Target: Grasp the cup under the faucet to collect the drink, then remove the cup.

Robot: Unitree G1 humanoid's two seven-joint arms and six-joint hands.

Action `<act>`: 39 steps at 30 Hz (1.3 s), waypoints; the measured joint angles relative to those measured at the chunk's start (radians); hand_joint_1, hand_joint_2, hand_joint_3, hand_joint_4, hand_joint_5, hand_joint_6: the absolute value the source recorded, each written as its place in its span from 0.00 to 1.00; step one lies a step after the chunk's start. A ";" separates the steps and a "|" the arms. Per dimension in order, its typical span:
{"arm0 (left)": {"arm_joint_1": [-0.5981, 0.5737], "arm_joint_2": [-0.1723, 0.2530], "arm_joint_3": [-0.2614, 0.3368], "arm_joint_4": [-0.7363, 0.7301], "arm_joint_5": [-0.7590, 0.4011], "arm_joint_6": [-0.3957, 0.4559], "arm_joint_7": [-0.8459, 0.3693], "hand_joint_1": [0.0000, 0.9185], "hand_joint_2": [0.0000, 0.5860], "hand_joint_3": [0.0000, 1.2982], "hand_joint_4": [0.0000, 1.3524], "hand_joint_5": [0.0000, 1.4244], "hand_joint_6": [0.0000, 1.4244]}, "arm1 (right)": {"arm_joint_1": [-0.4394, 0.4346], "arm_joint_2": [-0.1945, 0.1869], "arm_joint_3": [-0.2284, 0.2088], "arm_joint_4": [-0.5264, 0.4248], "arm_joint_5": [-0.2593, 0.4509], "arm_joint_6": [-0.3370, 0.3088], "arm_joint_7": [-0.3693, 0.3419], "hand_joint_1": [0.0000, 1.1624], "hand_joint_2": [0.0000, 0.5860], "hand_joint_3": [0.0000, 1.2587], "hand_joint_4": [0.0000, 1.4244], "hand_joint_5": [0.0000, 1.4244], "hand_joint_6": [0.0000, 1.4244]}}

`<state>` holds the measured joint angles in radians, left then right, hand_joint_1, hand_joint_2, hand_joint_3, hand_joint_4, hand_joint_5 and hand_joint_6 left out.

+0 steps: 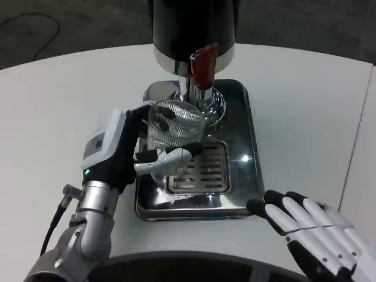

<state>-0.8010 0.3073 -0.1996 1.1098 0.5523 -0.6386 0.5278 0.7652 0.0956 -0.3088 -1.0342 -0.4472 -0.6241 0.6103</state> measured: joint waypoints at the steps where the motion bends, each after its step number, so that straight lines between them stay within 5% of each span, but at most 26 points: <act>1: -0.002 0.000 -0.003 0.001 -0.001 0.000 -0.004 0.73 0.12 0.53 0.57 0.59 0.45 | 0.000 0.000 0.000 0.000 0.000 0.000 0.000 0.50 0.74 0.07 0.01 0.00 0.00; 15: -0.014 -0.009 -0.095 -0.019 -0.027 0.002 -0.049 0.72 0.13 0.53 0.57 0.59 0.45 | 0.003 0.000 0.010 0.000 -0.001 0.001 -0.001 0.50 0.74 0.07 0.02 0.00 0.00; 26: -0.013 0.000 -0.111 -0.025 -0.029 0.011 -0.051 0.72 0.14 0.52 0.55 0.59 0.45 | 0.004 0.000 0.018 0.000 -0.001 0.005 -0.003 0.50 0.74 0.07 0.02 0.00 0.00; 30: -0.012 0.005 -0.111 -0.026 -0.030 0.011 -0.051 0.68 0.18 0.40 0.43 0.53 0.40 | 0.004 0.000 0.024 0.000 -0.003 0.009 -0.004 0.50 0.74 0.07 0.02 0.00 0.00; 31: -0.011 0.007 -0.111 -0.027 -0.031 0.011 -0.051 0.63 0.21 0.37 0.39 0.50 0.39 | 0.004 0.000 0.029 0.000 -0.006 0.010 -0.004 0.50 0.74 0.07 0.02 0.00 0.00; 32: -0.010 0.007 -0.110 -0.027 -0.032 0.011 -0.051 0.48 0.26 0.31 0.35 0.49 0.36 | 0.004 0.000 0.032 0.000 -0.007 0.011 -0.004 0.50 0.74 0.07 0.02 0.00 0.00; 34: -0.005 0.009 -0.105 -0.026 -0.040 0.011 -0.057 0.40 0.27 0.27 0.27 0.41 0.34 | 0.004 0.000 0.036 0.000 -0.013 0.013 -0.005 0.50 0.74 0.07 0.02 0.00 0.00; 39: 0.008 0.022 -0.095 -0.016 -0.049 0.011 -0.102 0.38 0.26 0.25 0.17 0.33 0.30 | 0.004 0.000 0.042 0.000 -0.021 0.018 -0.012 0.49 0.73 0.07 0.02 0.00 0.00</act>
<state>-0.7931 0.3294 -0.2945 1.0935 0.5030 -0.6274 0.4255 0.7691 0.0956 -0.2671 -1.0342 -0.4684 -0.6059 0.5980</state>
